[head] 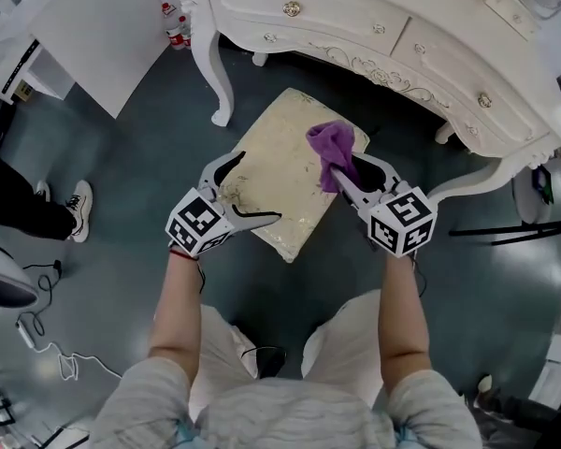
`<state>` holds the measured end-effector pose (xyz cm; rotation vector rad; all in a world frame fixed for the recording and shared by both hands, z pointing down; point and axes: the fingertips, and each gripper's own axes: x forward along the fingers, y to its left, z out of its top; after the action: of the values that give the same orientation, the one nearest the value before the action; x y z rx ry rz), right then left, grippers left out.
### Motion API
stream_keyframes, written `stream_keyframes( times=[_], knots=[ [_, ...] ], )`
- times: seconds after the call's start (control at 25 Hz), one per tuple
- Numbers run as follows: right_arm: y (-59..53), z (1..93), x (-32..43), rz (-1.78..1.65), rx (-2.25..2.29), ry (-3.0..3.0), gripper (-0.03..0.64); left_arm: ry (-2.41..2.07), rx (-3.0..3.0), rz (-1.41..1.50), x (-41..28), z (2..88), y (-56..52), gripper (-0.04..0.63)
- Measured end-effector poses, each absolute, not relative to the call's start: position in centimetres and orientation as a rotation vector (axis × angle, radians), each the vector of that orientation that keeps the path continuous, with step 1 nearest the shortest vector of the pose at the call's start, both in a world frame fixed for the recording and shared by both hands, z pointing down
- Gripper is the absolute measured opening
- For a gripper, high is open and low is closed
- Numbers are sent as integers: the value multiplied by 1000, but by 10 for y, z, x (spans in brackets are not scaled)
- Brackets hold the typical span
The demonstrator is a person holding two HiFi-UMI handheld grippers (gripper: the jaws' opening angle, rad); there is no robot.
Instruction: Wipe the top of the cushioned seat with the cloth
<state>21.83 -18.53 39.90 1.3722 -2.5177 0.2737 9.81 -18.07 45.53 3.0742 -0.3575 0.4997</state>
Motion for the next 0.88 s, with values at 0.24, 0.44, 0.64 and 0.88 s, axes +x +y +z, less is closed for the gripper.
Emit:
stream_keyframes(
  times=[0.24,0.44,0.64,0.88],
  knots=[
    [-191,416,225,236,1356,-2466,120,-392,3094,509,79,475,-182,591],
    [-200,424,243,216,1347,-2397,120,-388,3098,471,63,485,-174,591],
    [-213,428,251,222,1352,-2333,120,-419,3101,475,48,495,-170,591],
    [-233,440,252,221,1322,-2215,120,-485,3115,474,31,496,-180,591]
  ],
)
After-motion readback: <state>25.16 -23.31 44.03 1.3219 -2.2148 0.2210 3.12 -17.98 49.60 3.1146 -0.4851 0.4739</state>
